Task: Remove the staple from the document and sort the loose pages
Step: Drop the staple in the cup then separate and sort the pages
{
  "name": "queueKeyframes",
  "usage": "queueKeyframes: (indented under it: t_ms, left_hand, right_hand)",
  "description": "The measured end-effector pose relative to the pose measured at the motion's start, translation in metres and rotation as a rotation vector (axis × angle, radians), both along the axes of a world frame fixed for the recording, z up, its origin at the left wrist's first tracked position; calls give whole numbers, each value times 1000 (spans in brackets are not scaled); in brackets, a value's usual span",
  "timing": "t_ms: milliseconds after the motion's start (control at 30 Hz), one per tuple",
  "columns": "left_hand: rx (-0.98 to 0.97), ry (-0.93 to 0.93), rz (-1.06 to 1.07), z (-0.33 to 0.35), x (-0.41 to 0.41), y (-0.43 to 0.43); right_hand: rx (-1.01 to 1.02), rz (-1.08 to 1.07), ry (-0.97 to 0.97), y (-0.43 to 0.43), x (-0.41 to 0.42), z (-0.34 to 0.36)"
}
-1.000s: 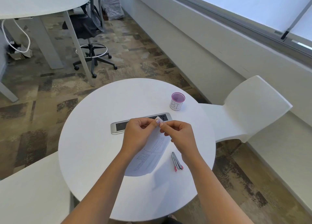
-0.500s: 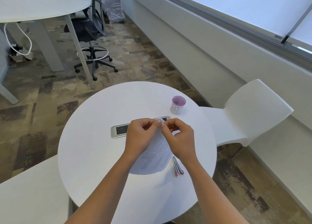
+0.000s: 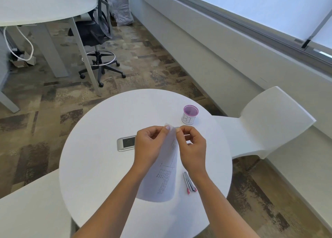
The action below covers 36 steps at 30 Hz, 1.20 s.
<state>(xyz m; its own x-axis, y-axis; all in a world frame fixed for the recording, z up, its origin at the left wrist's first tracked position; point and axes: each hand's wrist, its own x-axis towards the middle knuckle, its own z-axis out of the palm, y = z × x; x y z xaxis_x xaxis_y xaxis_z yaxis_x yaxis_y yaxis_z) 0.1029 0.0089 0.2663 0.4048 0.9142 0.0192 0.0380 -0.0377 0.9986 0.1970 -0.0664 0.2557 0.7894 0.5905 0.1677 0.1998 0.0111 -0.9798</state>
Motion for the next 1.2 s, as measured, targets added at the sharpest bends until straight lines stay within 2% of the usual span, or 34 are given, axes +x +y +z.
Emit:
queueKeyframes:
  t_ms: [367, 833, 1033, 1200]
  left_hand:
    - [2, 31, 42, -1, 1, 40]
    - [-4, 4, 91, 4, 21, 109]
    - [-6, 8, 108, 6, 33, 129]
    - [5, 14, 120, 7, 43, 141]
  right_hand:
    - [-100, 30, 166, 24, 60, -10]
    - [-485, -45, 20, 134, 234, -60]
    - [-630, -112, 93, 166, 273, -88]
    - [-650, -151, 124, 184, 290, -97]
